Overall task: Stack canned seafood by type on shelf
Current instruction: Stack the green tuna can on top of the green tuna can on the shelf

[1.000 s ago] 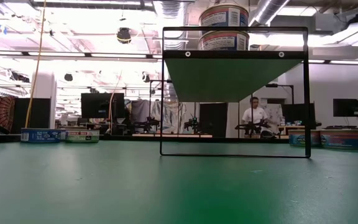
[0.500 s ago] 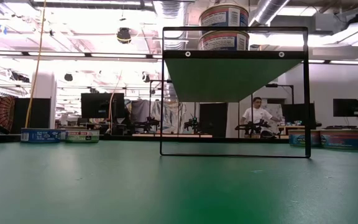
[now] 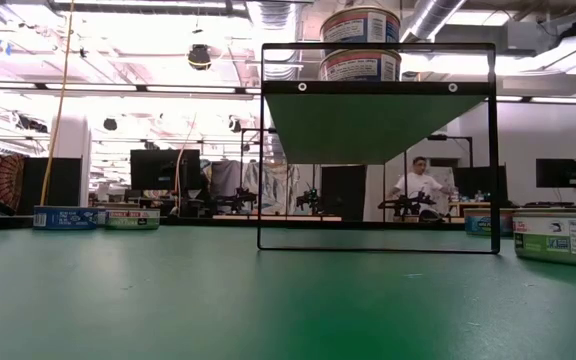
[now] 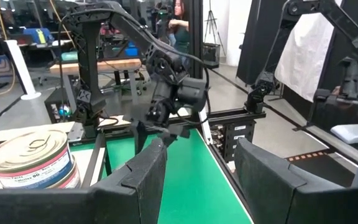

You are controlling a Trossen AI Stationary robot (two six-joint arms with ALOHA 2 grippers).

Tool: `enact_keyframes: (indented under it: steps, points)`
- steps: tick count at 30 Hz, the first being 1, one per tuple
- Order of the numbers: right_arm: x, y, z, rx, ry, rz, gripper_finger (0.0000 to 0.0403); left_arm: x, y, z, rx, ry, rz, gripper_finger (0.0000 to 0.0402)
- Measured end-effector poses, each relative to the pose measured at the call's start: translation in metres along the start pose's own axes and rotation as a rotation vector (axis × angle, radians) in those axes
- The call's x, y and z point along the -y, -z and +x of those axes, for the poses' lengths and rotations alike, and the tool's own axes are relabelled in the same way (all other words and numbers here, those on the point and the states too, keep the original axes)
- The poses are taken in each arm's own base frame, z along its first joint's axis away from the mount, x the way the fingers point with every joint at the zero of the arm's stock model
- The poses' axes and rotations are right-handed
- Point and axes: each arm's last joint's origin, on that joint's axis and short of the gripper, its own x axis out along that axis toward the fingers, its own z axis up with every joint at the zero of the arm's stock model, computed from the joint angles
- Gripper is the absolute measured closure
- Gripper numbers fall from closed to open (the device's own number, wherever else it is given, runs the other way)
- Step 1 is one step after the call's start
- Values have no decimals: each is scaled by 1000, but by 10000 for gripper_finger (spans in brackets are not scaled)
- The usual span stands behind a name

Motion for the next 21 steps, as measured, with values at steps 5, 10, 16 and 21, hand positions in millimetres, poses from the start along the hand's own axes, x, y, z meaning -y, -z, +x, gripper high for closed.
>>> enact_keyframes:
  steps: [5, 10, 16, 21]
  points:
    - [-2, 6, 18, 16, 72, -30, 118, 0, 0, 0, 0, 0, -5, 222]
    - [-3, 9, 24, -16, 111, -27, 118, 0, 1, 0, -5, 0, -14, 222]
    - [1, 14, 20, -70, 139, -39, 118, 0, 1, 0, -10, 0, -10, 222]
    - [1, 14, 20, -89, 146, -52, 118, 0, 1, 0, -10, 0, -12, 222]
